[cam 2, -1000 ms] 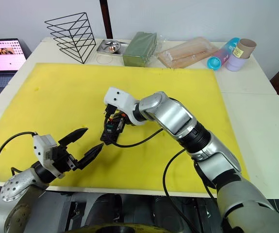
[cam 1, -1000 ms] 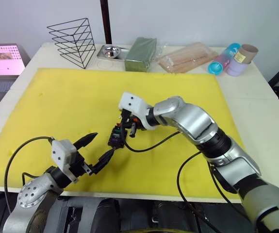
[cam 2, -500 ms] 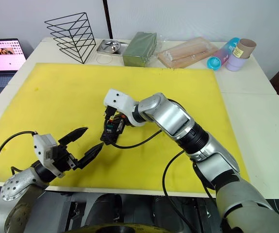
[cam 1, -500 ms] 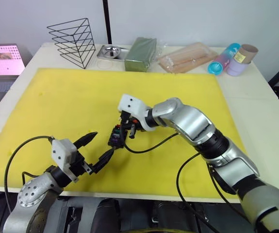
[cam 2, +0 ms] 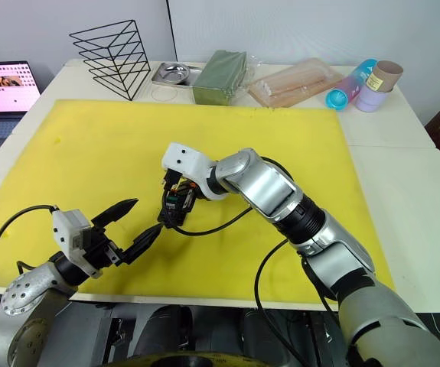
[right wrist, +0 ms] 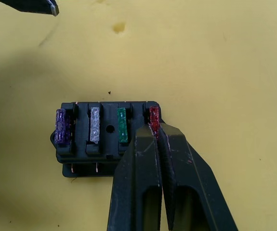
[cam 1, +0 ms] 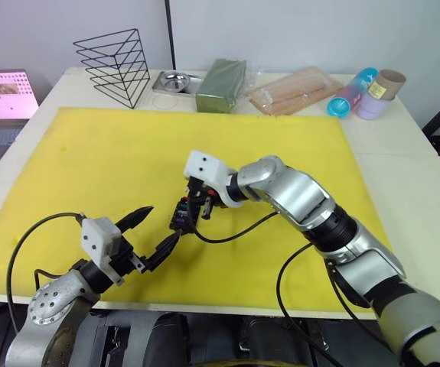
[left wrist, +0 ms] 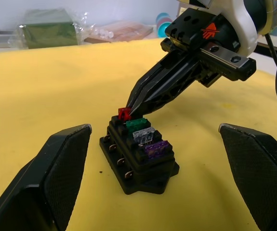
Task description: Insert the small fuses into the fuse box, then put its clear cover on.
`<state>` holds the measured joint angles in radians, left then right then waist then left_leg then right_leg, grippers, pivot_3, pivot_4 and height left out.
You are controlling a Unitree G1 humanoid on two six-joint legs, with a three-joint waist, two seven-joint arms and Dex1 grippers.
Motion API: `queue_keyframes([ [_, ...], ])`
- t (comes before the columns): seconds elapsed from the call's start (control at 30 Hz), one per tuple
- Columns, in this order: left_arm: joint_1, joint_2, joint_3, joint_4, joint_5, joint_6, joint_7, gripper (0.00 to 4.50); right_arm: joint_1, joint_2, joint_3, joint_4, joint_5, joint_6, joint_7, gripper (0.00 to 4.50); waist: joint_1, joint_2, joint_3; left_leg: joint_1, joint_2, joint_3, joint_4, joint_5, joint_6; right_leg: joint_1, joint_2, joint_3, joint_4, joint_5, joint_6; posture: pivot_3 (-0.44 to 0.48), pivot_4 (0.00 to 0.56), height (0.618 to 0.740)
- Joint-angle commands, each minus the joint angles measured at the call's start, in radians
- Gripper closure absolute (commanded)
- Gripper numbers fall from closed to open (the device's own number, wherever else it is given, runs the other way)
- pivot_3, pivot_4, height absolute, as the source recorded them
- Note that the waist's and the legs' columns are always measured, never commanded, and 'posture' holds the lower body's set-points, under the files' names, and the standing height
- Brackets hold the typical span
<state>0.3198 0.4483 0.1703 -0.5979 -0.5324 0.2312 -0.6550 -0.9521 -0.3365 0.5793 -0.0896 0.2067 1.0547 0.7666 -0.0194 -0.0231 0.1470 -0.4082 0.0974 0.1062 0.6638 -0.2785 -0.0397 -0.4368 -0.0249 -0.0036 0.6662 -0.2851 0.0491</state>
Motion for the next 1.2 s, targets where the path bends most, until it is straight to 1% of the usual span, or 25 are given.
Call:
queue_keyframes([
  [0.03,0.0,0.003,-0.003,-0.018,0.0,-0.014,-0.002,0.0,0.011,-0.002,0.019,-0.026,-0.005,-0.001,0.015,4.48,0.0,0.0,0.0,0.0,0.0,0.0,0.0,0.0,0.0,0.0,0.0,0.0,0.0,0.0,0.0,0.0,0.15,0.74],
  [0.7,-0.01,0.003,-0.004,-0.007,0.003,-0.017,0.0,0.0,0.013,0.008,0.003,-0.018,-0.004,-0.012,0.03,4.48,0.0,0.0,0.0,0.0,0.0,0.0,0.0,0.0,0.0,0.0,0.0,0.0,0.0,0.0,0.0,0.0,0.15,0.74],
  [0.73,-0.01,0.003,-0.004,-0.007,0.003,-0.016,0.0,0.0,0.014,0.009,0.002,-0.018,-0.003,-0.012,0.031,4.0,0.0,0.0,0.0,0.0,0.0,0.0,0.0,0.0,0.0,0.0,0.0,0.0,0.0,0.0,0.0,0.0,0.15,0.74],
  [0.8,-0.01,0.003,-0.004,-0.007,0.003,-0.015,0.0,0.0,0.014,0.01,0.002,-0.02,-0.002,-0.011,0.033,3.57,0.001,0.0,0.0,0.0,0.0,0.0,0.0,0.0,0.0,0.0,0.0,0.0,0.0,0.0,0.0,0.0,0.15,0.74],
  [1.2,-0.012,0.0,-0.01,-0.005,0.008,-0.017,0.003,0.0,0.009,0.013,-0.011,-0.008,-0.005,-0.02,0.038,3.57,0.0,0.0,0.0,0.0,0.0,0.0,0.0,0.0,0.0,0.0,0.0,0.0,0.0,0.0,0.0,0.0,0.15,0.74],
])
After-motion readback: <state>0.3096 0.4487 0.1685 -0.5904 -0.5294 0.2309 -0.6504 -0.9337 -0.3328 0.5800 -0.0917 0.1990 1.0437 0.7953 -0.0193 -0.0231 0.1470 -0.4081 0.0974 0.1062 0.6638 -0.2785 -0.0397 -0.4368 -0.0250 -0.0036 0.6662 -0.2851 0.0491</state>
